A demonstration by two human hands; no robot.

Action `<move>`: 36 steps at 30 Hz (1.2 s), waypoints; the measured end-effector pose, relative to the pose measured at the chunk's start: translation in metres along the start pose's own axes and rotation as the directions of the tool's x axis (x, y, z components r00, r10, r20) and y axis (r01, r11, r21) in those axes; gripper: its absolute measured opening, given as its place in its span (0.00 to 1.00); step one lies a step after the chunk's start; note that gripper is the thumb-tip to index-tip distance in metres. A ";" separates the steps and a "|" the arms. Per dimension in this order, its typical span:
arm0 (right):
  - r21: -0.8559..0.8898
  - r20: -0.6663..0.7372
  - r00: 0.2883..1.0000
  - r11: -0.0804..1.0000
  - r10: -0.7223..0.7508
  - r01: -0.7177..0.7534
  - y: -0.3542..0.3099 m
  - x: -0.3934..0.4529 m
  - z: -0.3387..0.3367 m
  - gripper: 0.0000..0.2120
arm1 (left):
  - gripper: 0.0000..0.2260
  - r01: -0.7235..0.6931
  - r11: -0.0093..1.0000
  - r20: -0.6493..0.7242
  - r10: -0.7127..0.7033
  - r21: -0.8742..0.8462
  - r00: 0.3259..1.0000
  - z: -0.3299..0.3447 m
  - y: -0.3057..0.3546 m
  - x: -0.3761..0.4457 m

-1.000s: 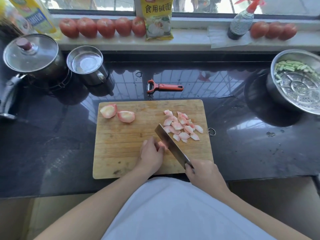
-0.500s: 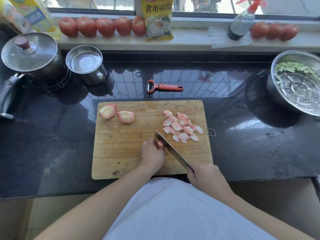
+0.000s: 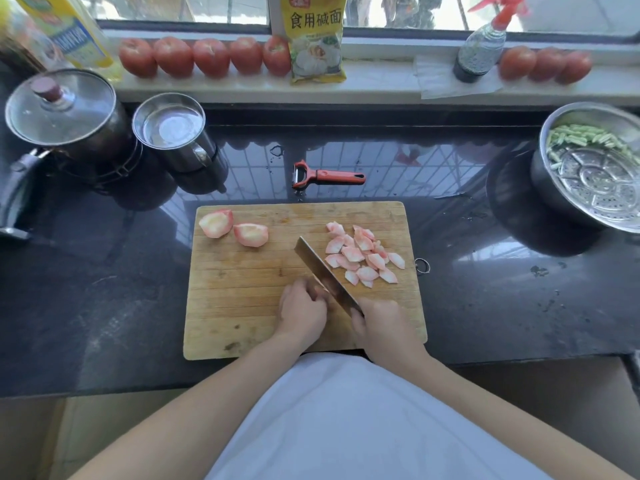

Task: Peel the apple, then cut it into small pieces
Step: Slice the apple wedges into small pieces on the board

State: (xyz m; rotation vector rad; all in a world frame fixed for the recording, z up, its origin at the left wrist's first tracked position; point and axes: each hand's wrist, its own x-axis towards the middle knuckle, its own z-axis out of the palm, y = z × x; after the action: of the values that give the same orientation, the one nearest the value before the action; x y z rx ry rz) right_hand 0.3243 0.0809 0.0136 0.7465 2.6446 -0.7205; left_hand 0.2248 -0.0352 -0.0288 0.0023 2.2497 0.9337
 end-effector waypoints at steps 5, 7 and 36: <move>-0.018 0.028 0.999 1.000 -0.025 0.026 0.015 -0.030 -0.016 0.12 | 0.05 -0.004 1.000 0.011 0.003 0.018 1.000 0.000 -0.003 0.002; -0.040 0.034 0.998 0.998 -0.048 0.050 0.015 -0.035 -0.018 0.12 | 0.04 -0.009 1.000 0.014 0.009 0.004 1.000 0.000 -0.002 0.002; -0.010 -0.038 0.999 0.999 -0.035 0.034 0.001 0.014 -0.007 0.12 | 0.09 -0.046 0.999 -0.005 0.046 0.023 0.999 0.003 -0.014 0.009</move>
State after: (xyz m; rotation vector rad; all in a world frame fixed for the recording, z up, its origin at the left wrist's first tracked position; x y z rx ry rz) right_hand 0.3128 0.0913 0.0134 0.7206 2.6991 -0.7100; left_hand 0.2230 -0.0414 -0.0438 0.0627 2.2739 0.9332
